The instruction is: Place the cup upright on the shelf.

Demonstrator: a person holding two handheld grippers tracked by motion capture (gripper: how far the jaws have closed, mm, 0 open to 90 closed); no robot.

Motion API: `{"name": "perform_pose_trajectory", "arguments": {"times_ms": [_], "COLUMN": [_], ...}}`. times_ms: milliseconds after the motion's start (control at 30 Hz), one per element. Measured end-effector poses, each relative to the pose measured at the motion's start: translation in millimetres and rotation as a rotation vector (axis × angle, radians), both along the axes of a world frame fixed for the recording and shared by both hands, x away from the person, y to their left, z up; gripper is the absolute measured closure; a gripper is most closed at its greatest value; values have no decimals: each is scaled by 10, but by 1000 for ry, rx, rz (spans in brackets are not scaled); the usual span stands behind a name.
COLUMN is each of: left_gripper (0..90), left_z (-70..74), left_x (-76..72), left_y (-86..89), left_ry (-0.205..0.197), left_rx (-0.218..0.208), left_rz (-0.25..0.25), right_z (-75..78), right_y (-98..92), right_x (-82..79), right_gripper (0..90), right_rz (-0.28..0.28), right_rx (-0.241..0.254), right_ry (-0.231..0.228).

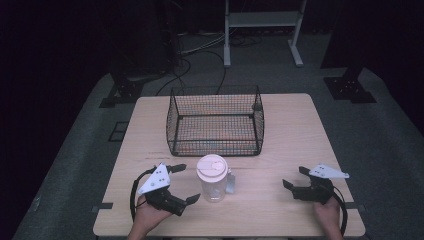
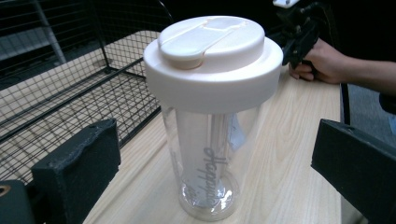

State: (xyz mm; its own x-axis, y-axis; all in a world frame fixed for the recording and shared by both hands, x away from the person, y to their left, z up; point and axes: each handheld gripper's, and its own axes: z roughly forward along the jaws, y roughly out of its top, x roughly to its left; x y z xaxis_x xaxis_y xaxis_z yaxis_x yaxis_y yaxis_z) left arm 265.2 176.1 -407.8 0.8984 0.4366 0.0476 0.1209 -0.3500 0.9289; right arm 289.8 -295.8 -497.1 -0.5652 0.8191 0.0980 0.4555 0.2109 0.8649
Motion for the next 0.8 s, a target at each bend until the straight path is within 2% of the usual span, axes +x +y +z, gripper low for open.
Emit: {"name": "perform_pose_trajectory", "arguments": {"times_ms": [267, 500, 800], "left_gripper": [3, 3, 3], "left_z": [8, 41, 57], "left_x": [120, 180, 269], "left_y": [-117, -191, -290], "left_ry": [49, 57, 98], "left_rx": [50, 62, 89], "left_rz": [-31, -38, -69], "right_z": [1, 0, 0], "right_y": [1, 3, -1], "right_x": [-1, -2, -3], "right_gripper": [129, 129, 129], "right_rz": [7, 11, 24], "right_rx": [1, 2, 9], "right_ry": [-1, -2, -6]}}
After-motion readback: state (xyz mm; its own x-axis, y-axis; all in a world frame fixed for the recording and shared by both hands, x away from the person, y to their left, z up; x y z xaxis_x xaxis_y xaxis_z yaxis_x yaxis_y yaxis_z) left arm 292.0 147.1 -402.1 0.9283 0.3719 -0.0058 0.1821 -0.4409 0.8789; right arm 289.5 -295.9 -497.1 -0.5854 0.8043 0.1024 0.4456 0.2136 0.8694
